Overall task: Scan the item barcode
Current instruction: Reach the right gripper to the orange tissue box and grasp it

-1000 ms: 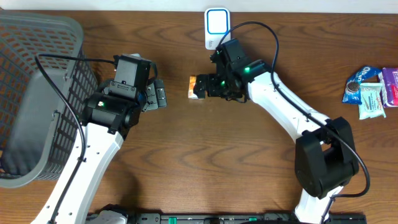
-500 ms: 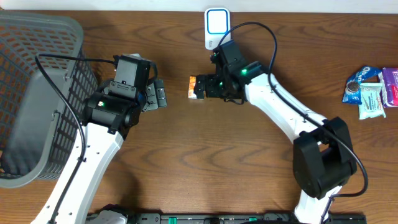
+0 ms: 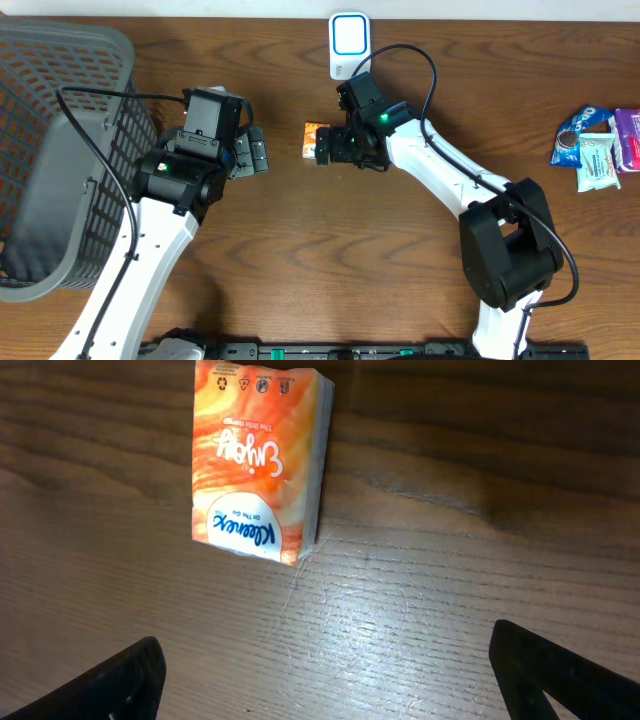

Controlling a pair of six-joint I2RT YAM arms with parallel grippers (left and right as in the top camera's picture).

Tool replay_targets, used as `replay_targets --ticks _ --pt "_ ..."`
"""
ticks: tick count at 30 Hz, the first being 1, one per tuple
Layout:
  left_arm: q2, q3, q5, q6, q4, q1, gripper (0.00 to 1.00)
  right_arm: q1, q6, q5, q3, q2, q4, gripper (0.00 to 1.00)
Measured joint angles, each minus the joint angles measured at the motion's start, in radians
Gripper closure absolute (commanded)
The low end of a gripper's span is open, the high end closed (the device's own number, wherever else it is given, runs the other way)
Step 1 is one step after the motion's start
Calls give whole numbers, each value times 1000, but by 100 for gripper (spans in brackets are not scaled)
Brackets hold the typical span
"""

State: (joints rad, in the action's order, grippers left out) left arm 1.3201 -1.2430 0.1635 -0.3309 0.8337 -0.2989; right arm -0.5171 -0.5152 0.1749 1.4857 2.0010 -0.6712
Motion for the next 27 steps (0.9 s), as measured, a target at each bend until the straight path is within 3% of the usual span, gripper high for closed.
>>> replay_targets --ticks 6,14,23,27 --pt "0 0 0 0 0 0 2 0 -5 0 0 0 11 15" --pt "0 0 0 0 0 0 2 5 -57 1 0 1 154 28" --pt "0 0 0 0 0 0 2 10 -103 10 0 113 294 32" --pt "0 0 0 0 0 0 2 10 -107 31 5 174 364 44"
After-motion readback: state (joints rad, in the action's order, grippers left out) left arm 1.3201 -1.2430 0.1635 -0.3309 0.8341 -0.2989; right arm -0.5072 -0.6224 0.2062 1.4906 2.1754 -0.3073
